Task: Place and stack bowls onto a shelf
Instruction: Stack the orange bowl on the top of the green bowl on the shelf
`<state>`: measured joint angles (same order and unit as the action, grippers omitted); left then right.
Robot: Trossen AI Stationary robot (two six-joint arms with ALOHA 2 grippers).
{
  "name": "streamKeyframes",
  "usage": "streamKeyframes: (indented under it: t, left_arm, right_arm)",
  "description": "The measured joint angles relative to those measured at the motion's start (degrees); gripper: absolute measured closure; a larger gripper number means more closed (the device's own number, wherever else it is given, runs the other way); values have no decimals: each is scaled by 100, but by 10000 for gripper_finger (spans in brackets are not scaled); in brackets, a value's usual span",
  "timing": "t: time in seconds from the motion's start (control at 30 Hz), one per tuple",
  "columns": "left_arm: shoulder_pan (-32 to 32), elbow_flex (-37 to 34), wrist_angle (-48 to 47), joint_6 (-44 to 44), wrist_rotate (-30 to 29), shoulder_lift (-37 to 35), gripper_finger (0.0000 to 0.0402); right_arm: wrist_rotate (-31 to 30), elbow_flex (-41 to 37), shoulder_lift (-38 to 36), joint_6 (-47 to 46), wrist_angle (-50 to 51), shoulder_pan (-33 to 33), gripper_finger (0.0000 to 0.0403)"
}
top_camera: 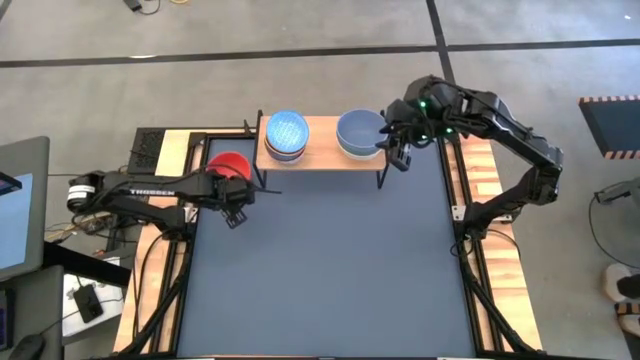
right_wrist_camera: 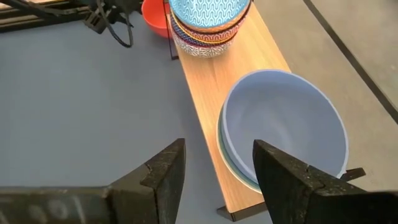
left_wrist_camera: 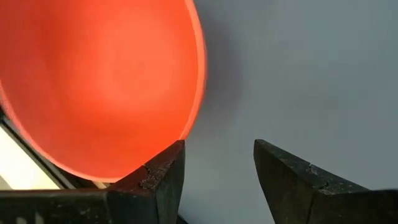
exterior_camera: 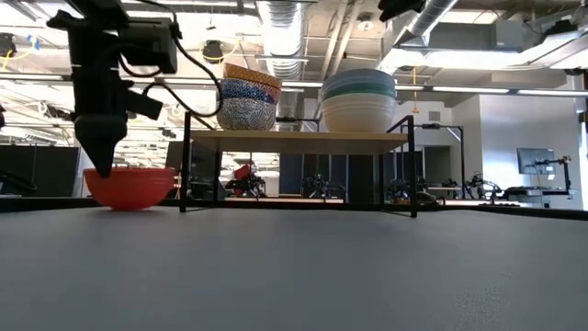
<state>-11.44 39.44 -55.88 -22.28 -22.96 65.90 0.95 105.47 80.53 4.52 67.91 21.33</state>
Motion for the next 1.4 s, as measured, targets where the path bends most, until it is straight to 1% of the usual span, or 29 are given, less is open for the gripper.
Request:
streamKeyframes:
  t: [0.23,0.33,0.4,0.47,0.6,0.67,0.7,0.8,0.87,0.97,1.1,1.3,1.33,1.4]
  left_arm:
    - [-211,-2,238,6,-19,505,221]
    - [-232,-2,333,93,74,708,231]
    - [-232,-2,326,123,140,811,250]
    - [-230,-2,330,131,173,881,279]
    - [-229,-2,341,178,289,913,350]
    - [-229,-2,337,223,441,912,384]
    - [-229,-2,321,222,598,893,393]
    - [-162,66,256,168,1221,861,395]
    - [14,169,147,167,1442,788,399]
    - [425,436,-25,388,1506,639,401]
    - [1145,936,-248,997,1564,360,401]
    - [2058,1815,-264,2198,2269,176,401]
    - [2177,1949,-272,2393,2254,178,401]
    - [2345,2121,-275,2464,1858,172,401]
  right_arm:
    - [2,0,0,23,-29,-3,191]
    - [2,0,0,19,0,-19,191]
    - [2,0,0,4,33,-63,191]
    - [2,0,0,1,42,-111,191]
    - [-1,0,0,7,46,-246,191]
    - [-2,0,0,6,47,-311,191]
    - [-2,0,0,6,49,-342,191]
    - [-76,0,0,-23,95,-445,191]
    - [-90,0,0,-100,108,-523,191]
    - [-96,0,0,-152,108,-686,191]
    - [-93,0,30,-150,71,-1016,191]
    - [-84,2,175,45,-172,-1537,191]
    - [-83,1,230,68,-194,-1591,191]
    - [-72,0,377,131,-275,-1701,191]
